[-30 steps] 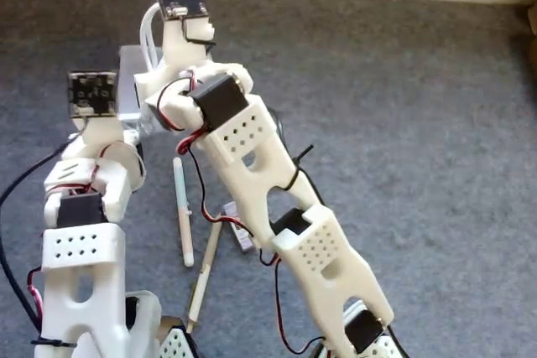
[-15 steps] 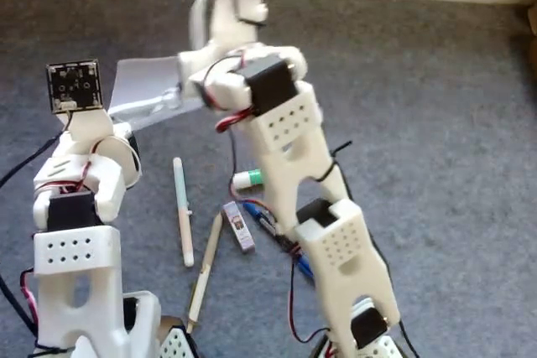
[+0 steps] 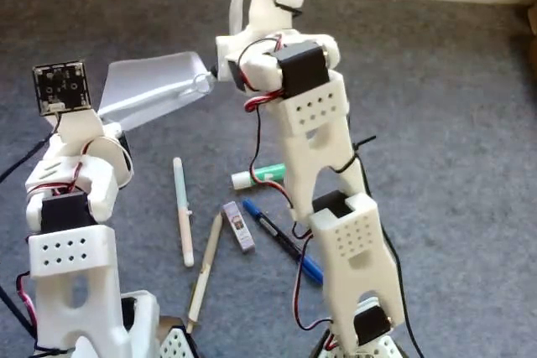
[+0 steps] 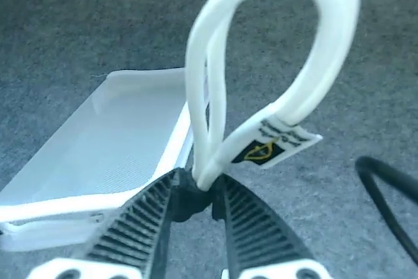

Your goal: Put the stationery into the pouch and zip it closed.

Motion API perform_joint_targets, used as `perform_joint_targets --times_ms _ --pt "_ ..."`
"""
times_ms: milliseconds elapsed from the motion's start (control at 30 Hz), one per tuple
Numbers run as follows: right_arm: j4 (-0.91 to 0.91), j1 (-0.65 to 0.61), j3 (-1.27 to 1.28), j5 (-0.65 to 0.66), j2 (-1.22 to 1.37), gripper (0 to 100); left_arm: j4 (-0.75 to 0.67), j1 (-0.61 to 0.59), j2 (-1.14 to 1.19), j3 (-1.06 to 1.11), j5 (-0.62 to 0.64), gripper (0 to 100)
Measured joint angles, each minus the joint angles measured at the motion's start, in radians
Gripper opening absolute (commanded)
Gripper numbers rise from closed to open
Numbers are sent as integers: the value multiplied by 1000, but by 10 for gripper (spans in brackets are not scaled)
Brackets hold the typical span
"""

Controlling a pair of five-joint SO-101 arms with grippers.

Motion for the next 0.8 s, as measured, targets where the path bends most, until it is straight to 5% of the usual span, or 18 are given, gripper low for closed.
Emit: perform_joint_targets --times_ms 367,533,800 --pt "2 51 0 9 -9 5 0 -6 0 0 0 12" --pt "2 46 0 11 -9 5 0 5 0 0 0 149" --pt "2 43 -2 25 -12 5 -114 2 0 20 -2 155"
